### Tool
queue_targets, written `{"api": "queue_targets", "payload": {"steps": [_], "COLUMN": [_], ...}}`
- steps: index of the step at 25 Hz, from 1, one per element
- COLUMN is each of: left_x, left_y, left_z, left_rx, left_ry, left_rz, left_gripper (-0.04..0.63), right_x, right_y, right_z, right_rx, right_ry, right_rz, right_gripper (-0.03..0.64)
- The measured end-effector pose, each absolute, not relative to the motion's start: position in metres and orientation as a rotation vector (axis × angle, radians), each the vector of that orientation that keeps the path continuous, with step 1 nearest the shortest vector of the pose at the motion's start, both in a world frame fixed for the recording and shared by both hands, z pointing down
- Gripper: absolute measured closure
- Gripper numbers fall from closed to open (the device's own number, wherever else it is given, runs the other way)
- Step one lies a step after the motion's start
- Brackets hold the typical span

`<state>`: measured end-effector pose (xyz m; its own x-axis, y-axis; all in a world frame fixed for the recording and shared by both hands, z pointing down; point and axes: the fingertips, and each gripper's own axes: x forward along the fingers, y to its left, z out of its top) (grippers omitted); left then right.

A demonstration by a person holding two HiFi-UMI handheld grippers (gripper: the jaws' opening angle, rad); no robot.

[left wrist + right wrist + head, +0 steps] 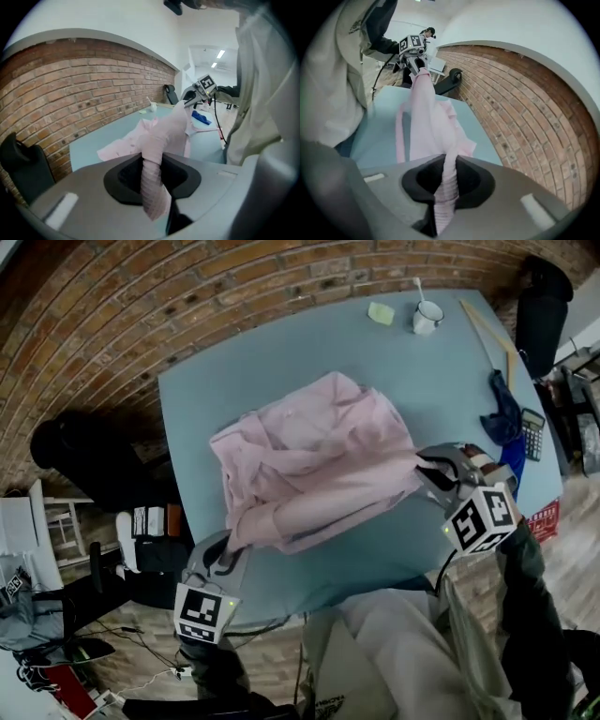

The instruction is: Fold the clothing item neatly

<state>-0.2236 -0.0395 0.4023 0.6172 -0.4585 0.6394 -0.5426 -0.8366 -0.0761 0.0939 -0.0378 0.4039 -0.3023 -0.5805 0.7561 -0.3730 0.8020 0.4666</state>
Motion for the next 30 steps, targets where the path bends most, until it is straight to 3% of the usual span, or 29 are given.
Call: {"api": "queue_targets", "payload": {"steps": [7, 16, 18, 20, 21, 22, 26, 29, 30], "left_x": [-0.233, -0.244, -0.25, -0.259, -0.263, -0.267, -0.275, -0.274, -0.271], "left_y": [-0.173, -0.236, -0.243, -0.248, -0.248, -0.246, -0.218, -0.18, -0.166], "left_z": [0.436, 0.492, 0.499, 0.499, 0.496, 0.49, 0.462, 0.439, 0.431], "left_rx": [2.55, 2.35, 2.327, 2.325, 2.336, 2.349, 2.397, 2.43, 2.437], "left_ry": [-1.029, -1.165, -1.245, -1.334, -1.37, -1.403, -1.51, -1.641, -1.698], "left_rz": [1.144, 1.042, 1.017, 0.972, 0.948, 0.925, 0.877, 0.902, 0.897], "left_gripper": [0.505, 0.487, 0.447, 0.279, 0.236, 0.235, 0.238, 0.405, 0.494], "right_x": [0.09, 0.084, 0.089, 0.096, 0.103, 0.11, 0.136, 0.137, 0.135], "right_y": [-0.187, -0.254, -0.255, -0.254, -0.253, -0.251, -0.218, -0.173, -0.155], "right_z": [0.435, 0.457, 0.446, 0.429, 0.419, 0.411, 0.385, 0.376, 0.376], "right_rx": [0.844, 1.087, 1.207, 1.343, 1.413, 1.479, 1.597, 1.569, 1.561], "right_ry": [-1.93, -1.97, -2.038, -2.118, -2.149, -2.172, -2.255, -2.287, -2.308], "right_rz": [-0.26, -0.407, -0.434, -0.458, -0.451, -0.43, -0.29, -0.196, -0.14], "right_gripper": [0.561, 0.536, 0.494, 0.441, 0.418, 0.414, 0.414, 0.456, 0.498]}}
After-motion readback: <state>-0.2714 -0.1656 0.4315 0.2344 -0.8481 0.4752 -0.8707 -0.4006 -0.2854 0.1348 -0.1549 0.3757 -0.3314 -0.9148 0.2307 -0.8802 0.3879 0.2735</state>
